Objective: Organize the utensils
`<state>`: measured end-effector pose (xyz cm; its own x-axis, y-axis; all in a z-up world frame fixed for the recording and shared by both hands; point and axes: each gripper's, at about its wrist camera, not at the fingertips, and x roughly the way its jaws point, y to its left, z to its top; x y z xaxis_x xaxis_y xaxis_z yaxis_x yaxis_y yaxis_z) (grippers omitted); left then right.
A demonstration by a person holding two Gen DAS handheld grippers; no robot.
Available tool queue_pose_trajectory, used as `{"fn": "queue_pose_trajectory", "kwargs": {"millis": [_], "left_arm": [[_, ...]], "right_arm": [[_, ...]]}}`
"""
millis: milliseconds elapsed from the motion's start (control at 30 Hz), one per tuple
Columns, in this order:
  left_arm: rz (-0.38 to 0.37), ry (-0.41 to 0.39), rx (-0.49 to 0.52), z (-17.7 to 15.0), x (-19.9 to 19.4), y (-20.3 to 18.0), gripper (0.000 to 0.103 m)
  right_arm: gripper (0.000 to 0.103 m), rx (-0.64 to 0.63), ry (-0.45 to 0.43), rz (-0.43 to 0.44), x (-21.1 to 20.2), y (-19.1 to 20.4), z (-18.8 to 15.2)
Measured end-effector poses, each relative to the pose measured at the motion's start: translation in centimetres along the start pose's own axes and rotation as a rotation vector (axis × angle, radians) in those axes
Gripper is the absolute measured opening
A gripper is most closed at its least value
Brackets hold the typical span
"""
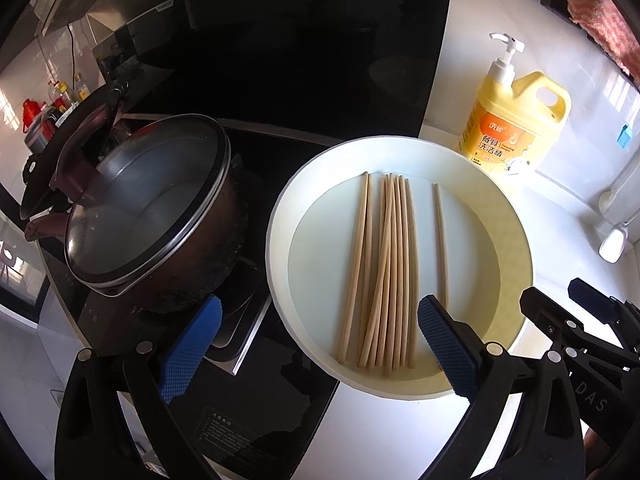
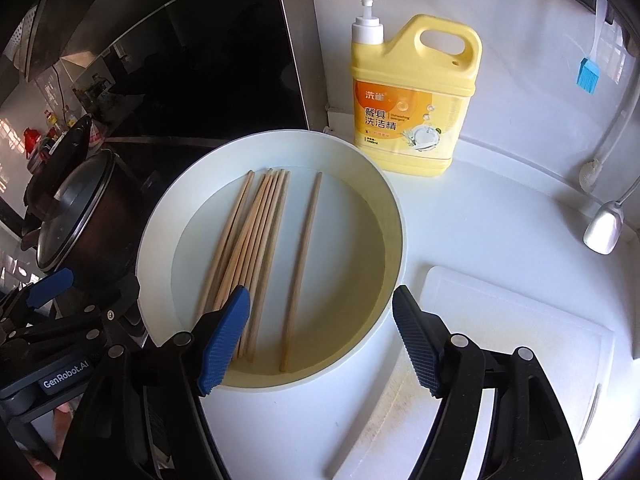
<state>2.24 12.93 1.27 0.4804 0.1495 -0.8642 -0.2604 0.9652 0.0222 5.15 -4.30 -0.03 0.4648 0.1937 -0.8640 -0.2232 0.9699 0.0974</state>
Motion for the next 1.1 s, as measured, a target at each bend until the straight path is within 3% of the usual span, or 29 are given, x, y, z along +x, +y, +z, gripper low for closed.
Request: {"fn": "queue_pose_trajectory", "kwargs": {"millis": [1100], "left_arm": [[0.01,0.022,-0.01,0.22,0.27,0.44,0.097]], "right_arm": [[0.07,-0.016,0.015,-0.005,0.15,0.32,-0.17]]}}
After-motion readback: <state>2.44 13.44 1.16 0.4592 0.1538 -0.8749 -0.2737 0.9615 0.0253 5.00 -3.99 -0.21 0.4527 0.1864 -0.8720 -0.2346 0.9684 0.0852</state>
